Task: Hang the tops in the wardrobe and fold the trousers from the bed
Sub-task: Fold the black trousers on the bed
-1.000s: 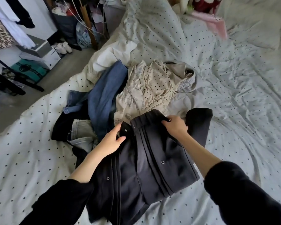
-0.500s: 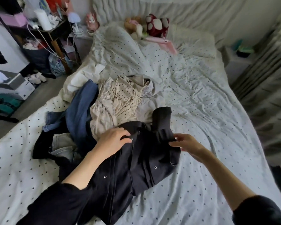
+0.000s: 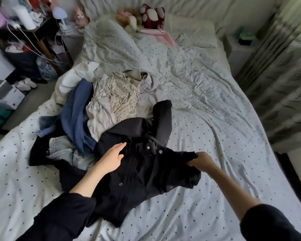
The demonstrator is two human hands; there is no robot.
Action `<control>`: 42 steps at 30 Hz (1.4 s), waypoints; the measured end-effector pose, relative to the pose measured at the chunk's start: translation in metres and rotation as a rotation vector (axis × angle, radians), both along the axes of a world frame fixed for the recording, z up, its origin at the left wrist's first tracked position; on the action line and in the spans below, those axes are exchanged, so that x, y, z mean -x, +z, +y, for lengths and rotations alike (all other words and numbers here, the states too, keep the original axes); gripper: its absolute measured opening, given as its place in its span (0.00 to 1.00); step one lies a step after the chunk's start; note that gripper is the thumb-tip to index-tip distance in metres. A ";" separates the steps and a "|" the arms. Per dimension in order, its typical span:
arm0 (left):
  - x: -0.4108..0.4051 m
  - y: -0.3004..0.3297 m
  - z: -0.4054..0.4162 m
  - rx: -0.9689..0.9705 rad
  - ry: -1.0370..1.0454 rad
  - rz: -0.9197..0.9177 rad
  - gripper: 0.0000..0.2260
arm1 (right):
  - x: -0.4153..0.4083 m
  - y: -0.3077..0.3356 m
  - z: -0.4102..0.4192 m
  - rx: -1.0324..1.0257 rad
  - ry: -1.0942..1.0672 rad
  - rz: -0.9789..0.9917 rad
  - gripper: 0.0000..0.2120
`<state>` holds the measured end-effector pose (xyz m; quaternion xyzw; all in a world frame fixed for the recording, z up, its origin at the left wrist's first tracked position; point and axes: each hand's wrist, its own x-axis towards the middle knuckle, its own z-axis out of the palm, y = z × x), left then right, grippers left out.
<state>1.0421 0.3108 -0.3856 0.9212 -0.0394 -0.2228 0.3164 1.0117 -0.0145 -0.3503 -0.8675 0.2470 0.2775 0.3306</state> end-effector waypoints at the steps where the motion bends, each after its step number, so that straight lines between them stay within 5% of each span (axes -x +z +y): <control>1: -0.002 -0.008 0.002 -0.019 0.028 0.001 0.24 | 0.001 -0.006 -0.002 0.039 -0.023 0.024 0.12; 7: -0.023 -0.044 0.011 -0.011 0.203 0.226 0.24 | 0.000 -0.038 0.005 0.084 -0.096 0.035 0.10; 13: -0.047 -0.065 0.005 0.156 0.471 0.433 0.27 | -0.006 -0.043 0.009 -0.026 -0.155 -0.012 0.13; 16: -0.057 -0.062 0.004 0.325 0.653 0.526 0.21 | -0.008 -0.042 0.013 0.014 -0.134 -0.085 0.10; 21: -0.059 -0.038 0.007 0.404 0.574 0.636 0.15 | -0.007 -0.037 0.010 0.051 -0.081 -0.238 0.08; 25: -0.052 -0.003 -0.001 0.397 0.426 0.460 0.05 | -0.005 -0.028 -0.005 0.005 -0.123 -0.332 0.10; 30: -0.034 0.042 -0.025 0.287 0.257 0.126 0.12 | 0.002 -0.005 -0.024 -0.070 -0.120 -0.486 0.09; 33: -0.021 0.080 -0.046 0.211 0.279 -0.072 0.20 | 0.004 0.024 -0.045 -0.103 -0.118 -0.600 0.10; 42: 0.027 0.201 -0.155 0.354 0.343 -0.464 0.16 | 0.056 0.139 -0.150 -0.161 -0.177 -0.957 0.08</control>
